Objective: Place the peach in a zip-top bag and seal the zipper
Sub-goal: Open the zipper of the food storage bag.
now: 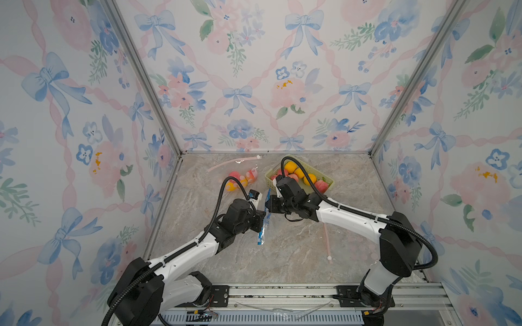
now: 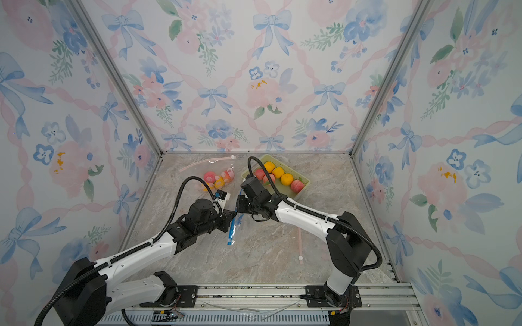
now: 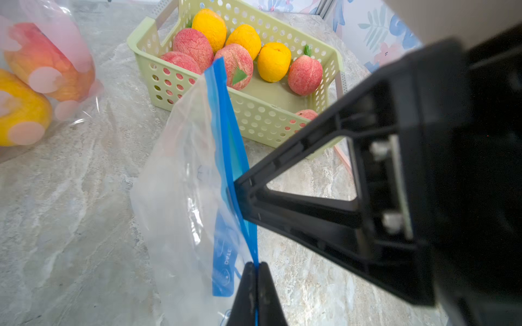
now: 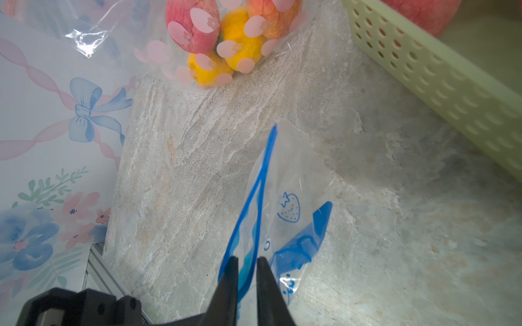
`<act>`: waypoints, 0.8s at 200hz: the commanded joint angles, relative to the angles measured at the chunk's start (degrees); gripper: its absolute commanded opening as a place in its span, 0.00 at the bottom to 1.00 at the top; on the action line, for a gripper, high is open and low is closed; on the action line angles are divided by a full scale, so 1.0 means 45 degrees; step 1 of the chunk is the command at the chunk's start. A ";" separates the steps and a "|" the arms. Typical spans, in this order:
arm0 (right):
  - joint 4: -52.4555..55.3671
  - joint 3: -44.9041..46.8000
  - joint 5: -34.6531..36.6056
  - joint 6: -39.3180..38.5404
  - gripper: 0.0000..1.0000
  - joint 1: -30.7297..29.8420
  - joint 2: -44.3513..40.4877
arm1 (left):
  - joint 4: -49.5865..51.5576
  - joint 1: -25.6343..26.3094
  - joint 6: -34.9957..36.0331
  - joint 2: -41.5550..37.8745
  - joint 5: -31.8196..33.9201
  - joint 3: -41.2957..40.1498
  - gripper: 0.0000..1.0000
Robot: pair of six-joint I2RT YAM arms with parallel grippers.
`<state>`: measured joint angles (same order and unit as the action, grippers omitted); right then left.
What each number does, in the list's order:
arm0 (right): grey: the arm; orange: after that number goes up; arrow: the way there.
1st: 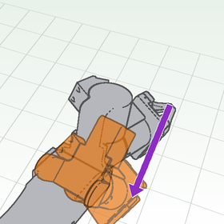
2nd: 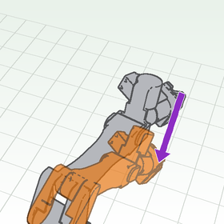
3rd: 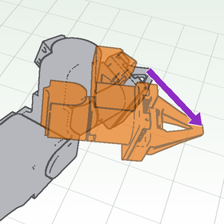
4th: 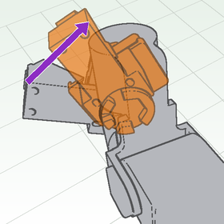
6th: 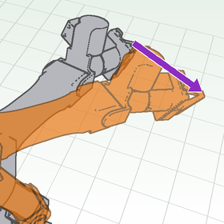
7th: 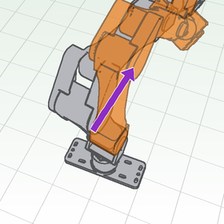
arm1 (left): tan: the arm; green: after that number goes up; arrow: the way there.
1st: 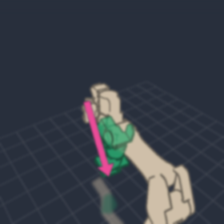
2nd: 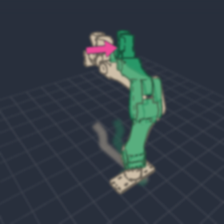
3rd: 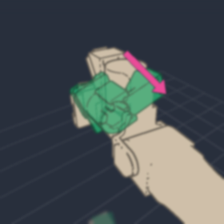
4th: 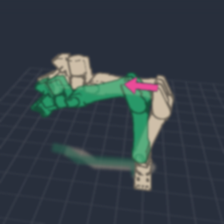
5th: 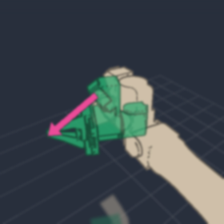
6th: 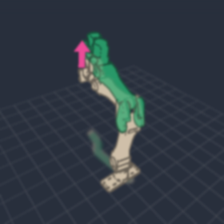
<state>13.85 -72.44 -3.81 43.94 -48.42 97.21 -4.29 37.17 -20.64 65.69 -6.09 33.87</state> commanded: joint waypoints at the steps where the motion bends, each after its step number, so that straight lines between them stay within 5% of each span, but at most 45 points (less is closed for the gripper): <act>1: 0.0149 -0.0140 -0.0119 0.0223 0.16 0.0067 0.0212 | -0.0684 0.0117 0.0231 0.0165 -0.0243 -0.0083 0.00; 51: -0.0079 0.0033 -0.0403 0.0473 0.00 0.0188 0.0505 | -0.0739 0.0119 0.0022 0.0362 -0.0398 -0.0196 0.00; 76: -0.0113 0.0115 -0.0402 0.0492 0.00 0.0267 0.0576 | -0.0615 0.0124 -0.0276 0.0332 -0.0006 -0.0251 0.00; 123: -0.0376 0.0210 -0.0665 0.0356 0.00 0.0273 0.0683 | -0.0722 0.0093 -0.1403 0.0495 0.0729 -0.0297 0.26; 160: -0.0401 0.0210 -0.0720 0.0202 0.00 0.0201 0.0632 | -0.0995 0.0041 -0.2246 0.0503 0.1268 -0.0445 0.30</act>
<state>12.53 -71.99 -6.37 45.84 -47.81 99.20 -6.83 37.47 -27.07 67.35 -3.16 32.88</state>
